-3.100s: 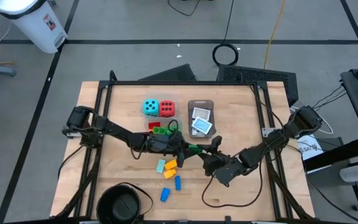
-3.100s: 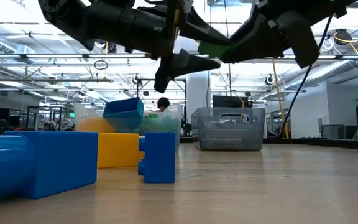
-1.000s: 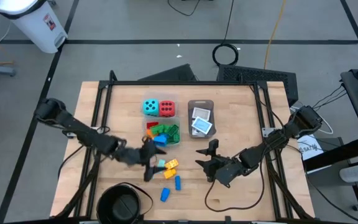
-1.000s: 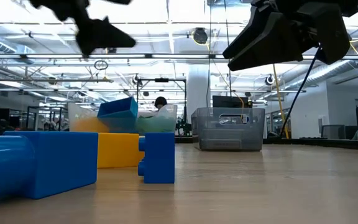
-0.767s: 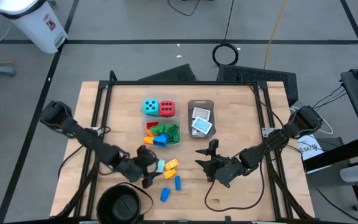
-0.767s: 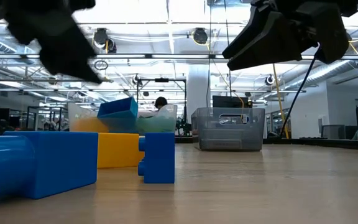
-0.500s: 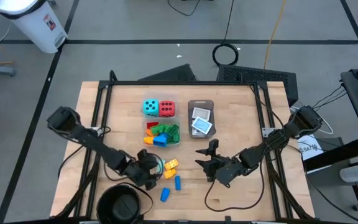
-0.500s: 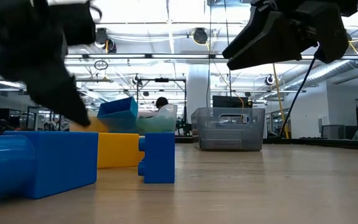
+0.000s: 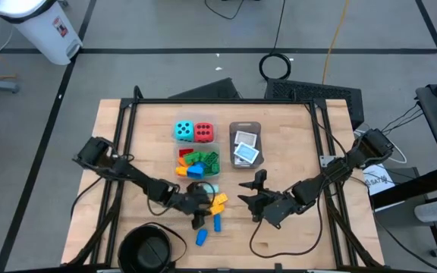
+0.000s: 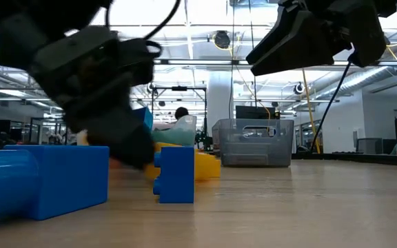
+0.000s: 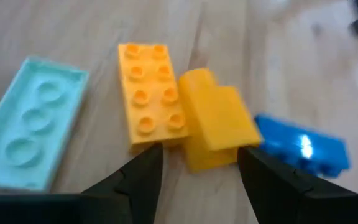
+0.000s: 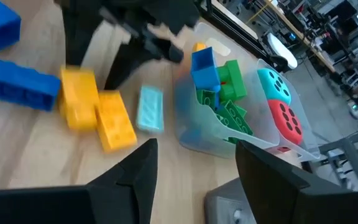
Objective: Pick & Place Toys
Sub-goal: Put the yellow game piece into the bottom transparent bin
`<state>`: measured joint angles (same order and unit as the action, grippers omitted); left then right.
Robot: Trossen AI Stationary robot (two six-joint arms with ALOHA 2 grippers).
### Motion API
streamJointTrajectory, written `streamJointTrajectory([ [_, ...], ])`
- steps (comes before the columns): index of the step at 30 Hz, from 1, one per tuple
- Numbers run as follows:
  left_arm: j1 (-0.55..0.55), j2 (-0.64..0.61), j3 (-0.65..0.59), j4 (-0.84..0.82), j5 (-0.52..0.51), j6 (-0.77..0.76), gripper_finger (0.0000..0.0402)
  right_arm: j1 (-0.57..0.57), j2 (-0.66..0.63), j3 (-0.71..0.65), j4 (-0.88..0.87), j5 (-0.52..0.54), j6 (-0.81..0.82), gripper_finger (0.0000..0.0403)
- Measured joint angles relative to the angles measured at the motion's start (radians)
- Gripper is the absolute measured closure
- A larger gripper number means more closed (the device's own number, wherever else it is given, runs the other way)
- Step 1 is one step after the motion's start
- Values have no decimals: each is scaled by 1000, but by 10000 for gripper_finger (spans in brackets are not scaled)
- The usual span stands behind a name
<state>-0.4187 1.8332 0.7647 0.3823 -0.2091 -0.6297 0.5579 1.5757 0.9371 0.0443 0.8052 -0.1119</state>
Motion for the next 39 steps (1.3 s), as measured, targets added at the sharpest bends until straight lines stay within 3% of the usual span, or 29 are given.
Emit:
streamJointTrajectory([
  [4,32,-4,0,29,105,21,198,-7,0,0,-4,-68,71,216],
  [9,50,-21,0,14,237,0,199,-59,34,0,21,-301,129,214],
  [15,49,-28,-1,24,218,6,197,-114,184,-31,291,-519,67,183],
  [22,51,-29,0,40,208,28,197,-146,301,-31,490,-532,-21,129],
  [25,52,-29,0,37,199,30,200,-168,346,-31,536,-623,-2,126],
  [28,52,-29,0,39,170,31,203,-180,393,-31,602,-680,18,134],
  [39,52,-29,0,39,129,31,204,-198,420,-31,611,-677,20,203],
])
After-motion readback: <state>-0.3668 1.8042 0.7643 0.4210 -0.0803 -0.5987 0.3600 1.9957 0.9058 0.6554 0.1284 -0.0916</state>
